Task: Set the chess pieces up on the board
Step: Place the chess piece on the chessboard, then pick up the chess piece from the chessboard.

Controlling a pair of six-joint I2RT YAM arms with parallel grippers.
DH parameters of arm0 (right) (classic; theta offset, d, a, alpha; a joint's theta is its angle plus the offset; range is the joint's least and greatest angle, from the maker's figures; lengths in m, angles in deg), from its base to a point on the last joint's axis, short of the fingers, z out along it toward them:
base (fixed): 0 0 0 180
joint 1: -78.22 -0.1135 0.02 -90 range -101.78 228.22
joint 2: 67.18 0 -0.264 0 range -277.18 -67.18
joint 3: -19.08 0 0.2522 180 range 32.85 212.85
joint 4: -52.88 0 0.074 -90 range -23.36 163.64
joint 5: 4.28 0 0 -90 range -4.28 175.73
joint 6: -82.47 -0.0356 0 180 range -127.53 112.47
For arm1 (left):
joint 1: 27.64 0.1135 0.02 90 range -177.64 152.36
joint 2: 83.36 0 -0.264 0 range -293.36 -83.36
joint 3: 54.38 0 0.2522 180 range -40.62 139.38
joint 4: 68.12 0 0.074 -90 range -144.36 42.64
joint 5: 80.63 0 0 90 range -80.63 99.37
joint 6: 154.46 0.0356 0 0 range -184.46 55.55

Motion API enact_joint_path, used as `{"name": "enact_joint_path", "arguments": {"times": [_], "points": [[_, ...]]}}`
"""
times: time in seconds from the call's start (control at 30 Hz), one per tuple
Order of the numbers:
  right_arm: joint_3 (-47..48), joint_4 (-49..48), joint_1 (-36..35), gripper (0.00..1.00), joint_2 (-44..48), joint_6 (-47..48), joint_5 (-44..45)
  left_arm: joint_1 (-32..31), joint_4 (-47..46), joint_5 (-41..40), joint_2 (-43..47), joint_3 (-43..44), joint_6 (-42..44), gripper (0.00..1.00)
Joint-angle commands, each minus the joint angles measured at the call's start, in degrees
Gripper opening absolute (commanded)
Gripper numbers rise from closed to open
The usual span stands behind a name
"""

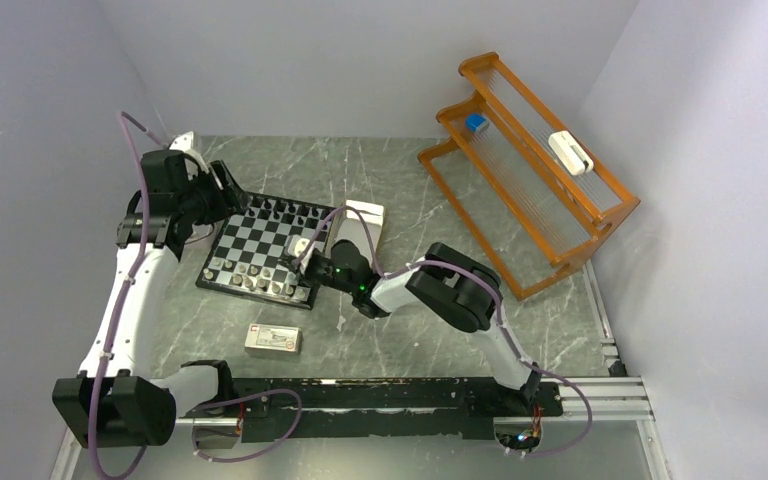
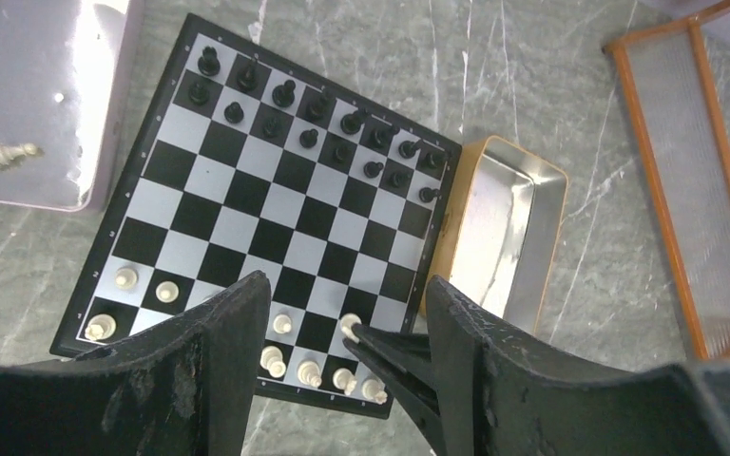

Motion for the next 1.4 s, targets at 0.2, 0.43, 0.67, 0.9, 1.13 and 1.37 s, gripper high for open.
{"name": "enact_joint_path", "arguments": {"times": [0.2, 0.43, 0.67, 0.9, 1.13, 1.37], "points": [[1.3, -2.4, 0.4, 0.18, -4.2, 0.9, 2.0, 0.6, 0.2, 5.5, 0.2, -3.7, 3.0, 0.65], [1.0, -2.2, 0.4, 0.30, -3.0, 0.6, 2.1, 0.6, 0.0, 7.0, -0.8, -4.2, 4.2, 0.65], [-1.8, -1.4, 0.7, 0.41, 5.9, -3.6, 1.1, 0.4, 3.1, 6.4, -3.7, -4.1, 8.1, 0.62], [-9.8, 2.5, 0.8, 0.61, 19.7, -6.2, 4.1, -3.7, 4.3, 5.9, -6.8, -5.2, 11.2, 0.54], [-17.8, 14.2, 0.7, 0.82, 36.4, -9.4, 9.4, -14.0, 3.4, 0.3, -9.4, -6.1, 12.6, 0.51], [-24.2, 24.4, 0.7, 1.00, 50.1, -9.4, 11.4, -16.6, 2.7, -2.7, -11.6, -9.0, 9.7, 0.53]]}}
